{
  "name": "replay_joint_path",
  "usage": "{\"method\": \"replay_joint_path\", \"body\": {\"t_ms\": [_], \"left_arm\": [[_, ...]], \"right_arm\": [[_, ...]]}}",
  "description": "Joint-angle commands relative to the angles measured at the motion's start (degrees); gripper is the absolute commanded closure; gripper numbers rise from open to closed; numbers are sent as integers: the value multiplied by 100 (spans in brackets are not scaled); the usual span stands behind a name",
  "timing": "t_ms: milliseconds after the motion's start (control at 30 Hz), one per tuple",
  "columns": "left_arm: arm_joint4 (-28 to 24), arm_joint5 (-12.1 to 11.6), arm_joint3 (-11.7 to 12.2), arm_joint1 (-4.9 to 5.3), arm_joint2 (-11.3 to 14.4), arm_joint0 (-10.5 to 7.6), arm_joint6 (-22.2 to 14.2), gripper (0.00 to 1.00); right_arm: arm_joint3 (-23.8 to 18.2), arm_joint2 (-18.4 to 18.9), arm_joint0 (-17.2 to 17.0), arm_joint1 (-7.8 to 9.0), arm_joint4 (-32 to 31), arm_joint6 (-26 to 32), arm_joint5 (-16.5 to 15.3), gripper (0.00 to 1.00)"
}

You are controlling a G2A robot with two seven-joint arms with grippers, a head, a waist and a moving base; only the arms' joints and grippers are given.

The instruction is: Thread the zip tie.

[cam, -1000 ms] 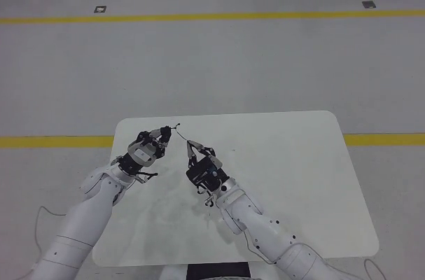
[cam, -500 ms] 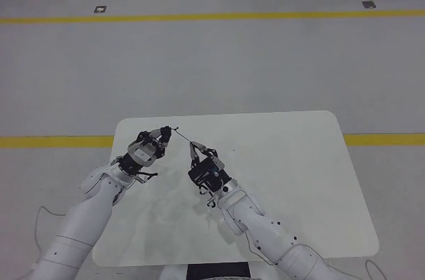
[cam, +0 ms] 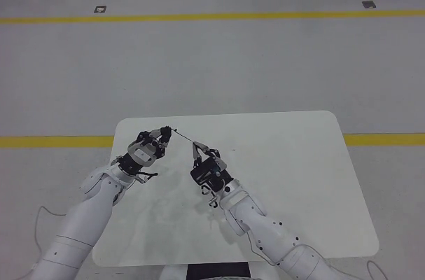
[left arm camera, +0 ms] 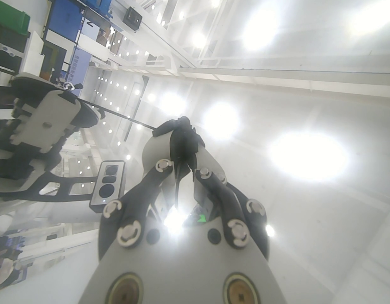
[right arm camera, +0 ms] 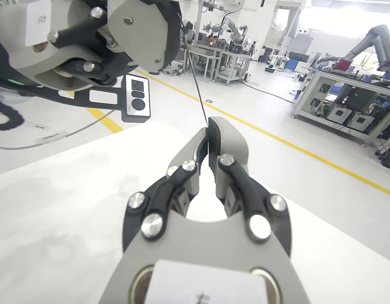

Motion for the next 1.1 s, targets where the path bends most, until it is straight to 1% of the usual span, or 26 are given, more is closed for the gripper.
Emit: {"method": "replay_joint_path", "body": {"t_ms": [0, 33, 67, 100, 200, 300, 400, 467, 500, 833, 900, 1000, 1067], "left_arm": [[0, 0, 0, 0, 0, 0, 0, 100], [0, 0, 0, 0, 0, 0, 0, 100], [0, 0, 0, 0, 0, 0, 0, 100], [0, 0, 0, 0, 0, 0, 0, 100], [0, 0, 0, 0, 0, 0, 0, 100], [0, 0, 0, 0, 0, 0, 0, 100], [0, 0, 0, 0, 0, 0, 0, 100], [0, 0, 0, 0, 0, 0, 0, 100], [0, 0, 0, 0, 0, 0, 0, 100], [0, 0, 0, 0, 0, 0, 0, 100], [-33, -57, -74, -19, 44, 12, 89, 100], [-79, -106, -73, -38, 68, -7, -39, 100], [-143, -63, -89, -39, 39, -32, -272, 100]], "right_arm": [[3, -10, 18, 18, 0, 51, 12, 100], [16, -45, 67, 36, 0, 76, 1, 90], [5, -97, 120, 60, 0, 118, 49, 18], [-27, -123, 131, 73, 0, 154, 115, 0], [-114, -116, 120, 125, 0, 276, 293, 0], [-271, -3, 50, 212, 0, 344, 445, 0], [-496, 143, -65, 327, 0, 425, 511, 0], [-726, 321, -221, 429, 0, 522, 489, 0], [-748, 359, -239, 447, 0, 559, 507, 0], [-748, 359, -239, 447, 0, 559, 507, 0], [-753, 372, -256, 445, 29, 564, 498, 0], [-753, 591, -367, 454, 243, 576, 505, 0], [-817, 806, -452, 472, 430, 574, 511, 0]]}}
